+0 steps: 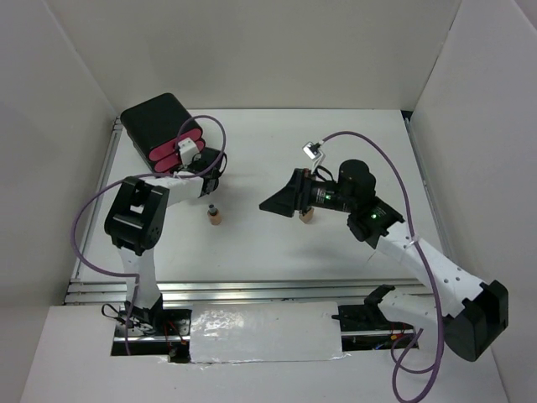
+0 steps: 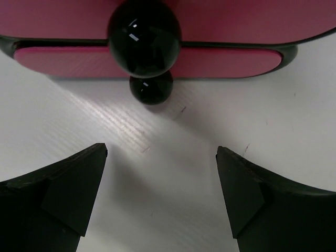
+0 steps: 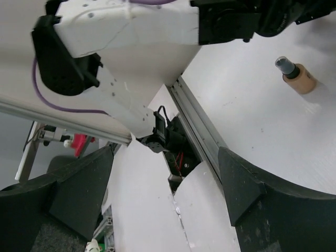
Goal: Organize the makeup
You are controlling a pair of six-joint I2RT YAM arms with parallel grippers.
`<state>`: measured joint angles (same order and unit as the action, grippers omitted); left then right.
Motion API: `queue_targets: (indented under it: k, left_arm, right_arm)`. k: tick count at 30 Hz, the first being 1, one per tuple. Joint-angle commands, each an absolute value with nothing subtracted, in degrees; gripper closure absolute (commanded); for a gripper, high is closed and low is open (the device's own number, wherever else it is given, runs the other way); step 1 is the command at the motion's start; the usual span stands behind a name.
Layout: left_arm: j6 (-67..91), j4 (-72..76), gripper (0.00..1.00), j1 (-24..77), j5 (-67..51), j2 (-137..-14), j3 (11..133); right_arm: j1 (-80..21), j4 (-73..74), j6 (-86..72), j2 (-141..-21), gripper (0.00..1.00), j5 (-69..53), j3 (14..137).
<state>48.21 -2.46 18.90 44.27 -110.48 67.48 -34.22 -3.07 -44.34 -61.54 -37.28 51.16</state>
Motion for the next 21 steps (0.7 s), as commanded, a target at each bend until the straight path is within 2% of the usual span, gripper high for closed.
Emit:
queue_targets:
  k: [1,3,6,8,14,21]
  left_arm:
    - [48.1,1.9,0.01,18.5,48.9,-112.4,71.5]
    - [48.6,0.9,0.01,18.5,49.6,-114.6,75.7]
    - [53.6,-12.0,0.01,18.5,52.3,-119.4,84.4]
    - [56.2,-16.1,0.01,18.5,54.0,-120.9,86.4]
    - [56.8,-16.0,0.04,17.6,54.8,-121.9,88.0]
    - [60.2,-26.9,0.04,17.2,55.0,-124.4,93.2]
  right_arm:
    - [-34.2,-0.4,-41.8,-57.8,0.11,-37.2,51.7]
    - [-34.0,1.0,-41.8,-56.6,0.11,-36.7,51.6]
    - [-33.8,3.0,-41.5,-55.2,0.11,-36.7,52.5]
    - [-33.8,5.0,-40.7,-54.8,0.11,-36.7,53.7]
    - [-33.9,9.1,-39.2,-54.1,0.1,-37.1,56.7]
    - [-33.8,11.2,-37.7,-53.9,0.1,-36.0,58.4]
